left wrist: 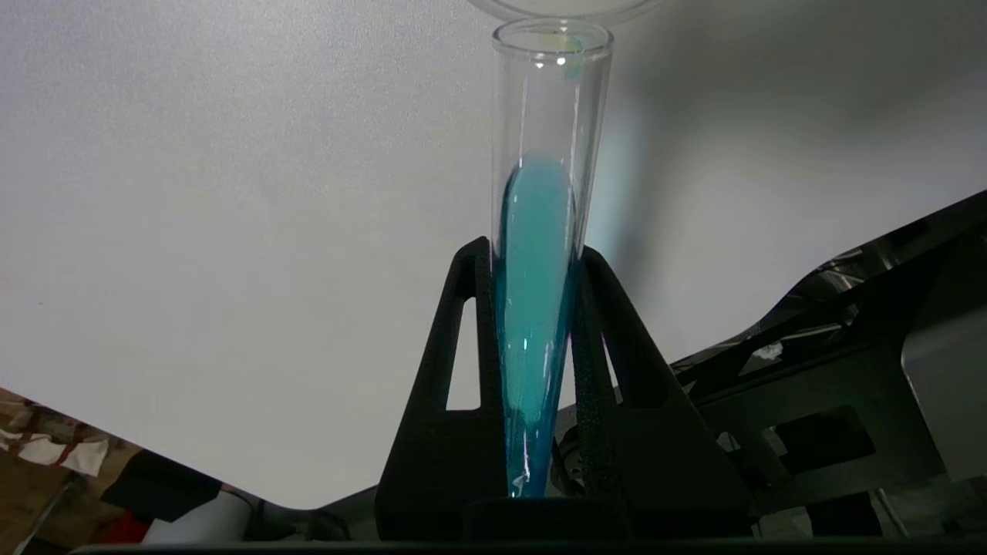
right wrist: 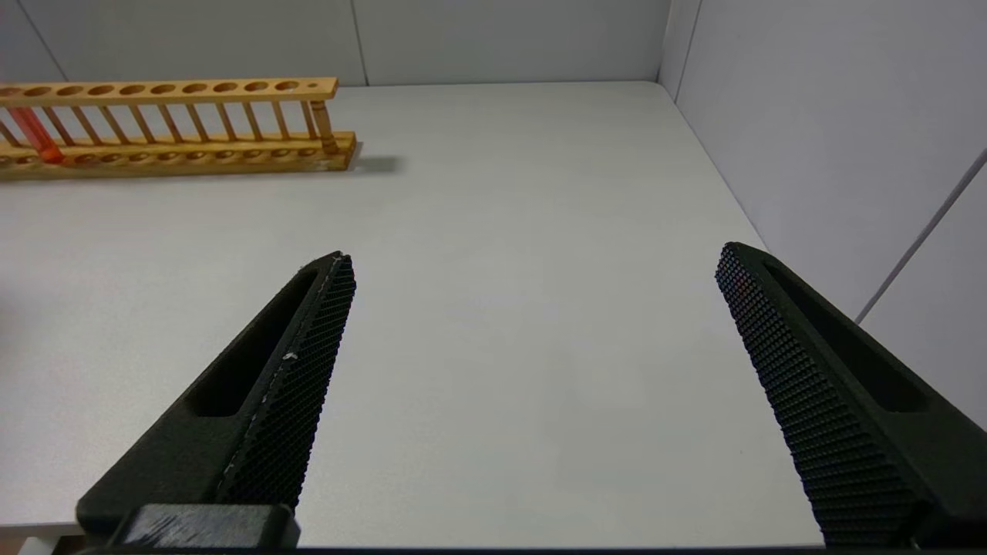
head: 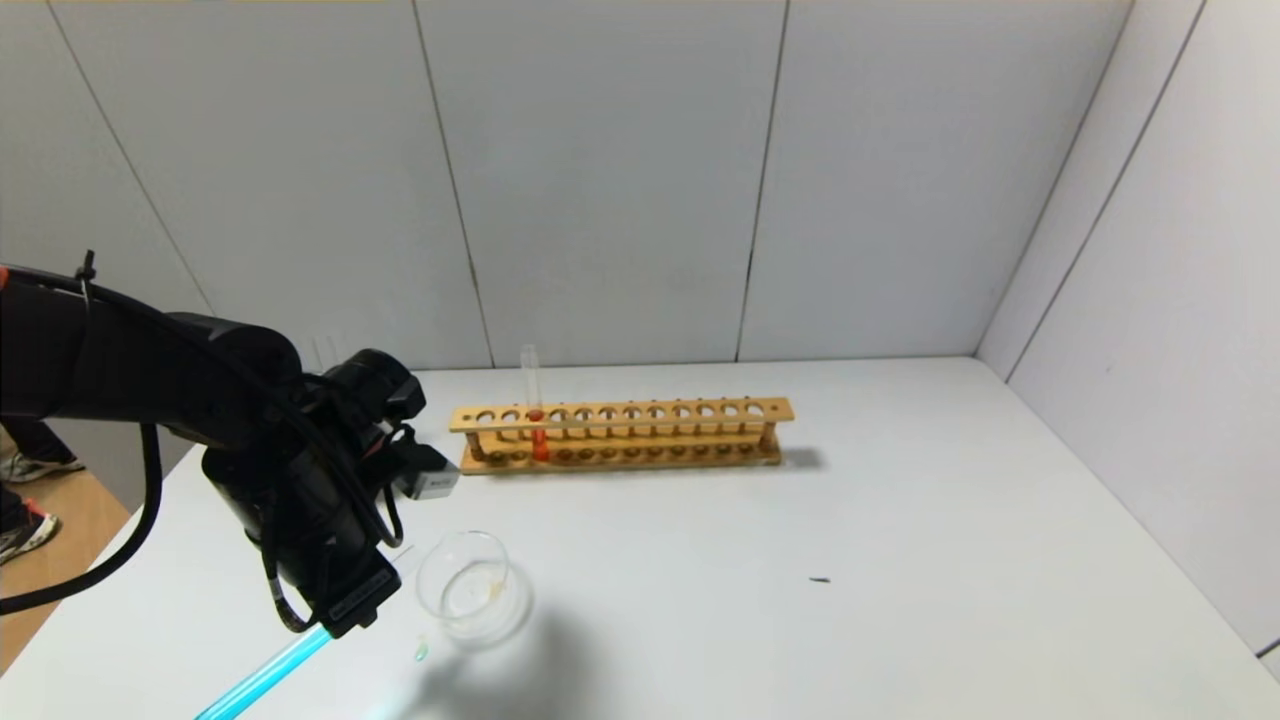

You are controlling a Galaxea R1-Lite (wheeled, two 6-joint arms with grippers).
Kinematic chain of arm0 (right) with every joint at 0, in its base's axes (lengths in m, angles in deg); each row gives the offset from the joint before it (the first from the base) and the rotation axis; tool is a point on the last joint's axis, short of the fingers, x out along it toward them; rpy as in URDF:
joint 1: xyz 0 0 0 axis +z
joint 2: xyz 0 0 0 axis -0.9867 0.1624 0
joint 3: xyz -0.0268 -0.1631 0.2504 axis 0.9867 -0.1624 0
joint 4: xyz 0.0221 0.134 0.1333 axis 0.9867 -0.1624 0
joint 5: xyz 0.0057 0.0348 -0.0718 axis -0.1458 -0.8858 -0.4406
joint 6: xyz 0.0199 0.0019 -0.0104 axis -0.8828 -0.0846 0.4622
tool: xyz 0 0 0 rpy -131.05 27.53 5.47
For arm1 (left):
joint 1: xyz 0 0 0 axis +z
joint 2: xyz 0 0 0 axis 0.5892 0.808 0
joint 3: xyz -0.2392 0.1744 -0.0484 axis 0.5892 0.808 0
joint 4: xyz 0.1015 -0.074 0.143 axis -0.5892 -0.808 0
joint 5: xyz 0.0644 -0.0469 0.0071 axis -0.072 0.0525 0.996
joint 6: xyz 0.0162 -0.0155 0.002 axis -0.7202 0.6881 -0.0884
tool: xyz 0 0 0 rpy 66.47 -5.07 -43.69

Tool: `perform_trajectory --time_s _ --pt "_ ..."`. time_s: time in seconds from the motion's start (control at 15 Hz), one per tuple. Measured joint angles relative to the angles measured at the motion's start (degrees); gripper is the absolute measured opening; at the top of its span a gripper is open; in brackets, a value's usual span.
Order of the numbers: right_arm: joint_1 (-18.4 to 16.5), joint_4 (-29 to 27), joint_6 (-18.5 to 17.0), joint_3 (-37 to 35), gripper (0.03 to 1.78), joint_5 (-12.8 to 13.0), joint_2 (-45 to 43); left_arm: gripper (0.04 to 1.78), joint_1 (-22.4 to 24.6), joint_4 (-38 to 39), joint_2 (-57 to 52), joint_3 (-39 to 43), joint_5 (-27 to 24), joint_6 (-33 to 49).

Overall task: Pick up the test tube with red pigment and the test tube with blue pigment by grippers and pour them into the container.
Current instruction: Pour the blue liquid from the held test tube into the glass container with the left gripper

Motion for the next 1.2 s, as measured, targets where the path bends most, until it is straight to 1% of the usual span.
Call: perform_trajectory --time_s 0.13,0.4,0.73,1.07,1.2 --pt "0.0 0.0 0.0 0.0 1.71 -0.02 0.0 0.3 0.01 -0.3 1.16 -1.16 0.33 0.06" --pt "0.0 0.0 -0.02 0.0 1.71 -0.02 0.0 0.3 -0.02 -4.44 3.5 -4.57 1.76 0.3" --pt "0.0 0.0 0.0 0.0 1.71 -0.02 0.0 0.3 -0.07 -6.13 5.49 -6.92 2.36 0.39" --pt "0.0 0.0 -0.02 0.0 1.71 -0.02 0.0 0.3 -1.43 -13.73 7.34 -13.15 2.76 0.72" --pt "0.0 0.0 0.0 0.0 1.71 -0.02 0.0 0.3 -2.43 -17.57 8.5 -16.87 3.52 0.8"
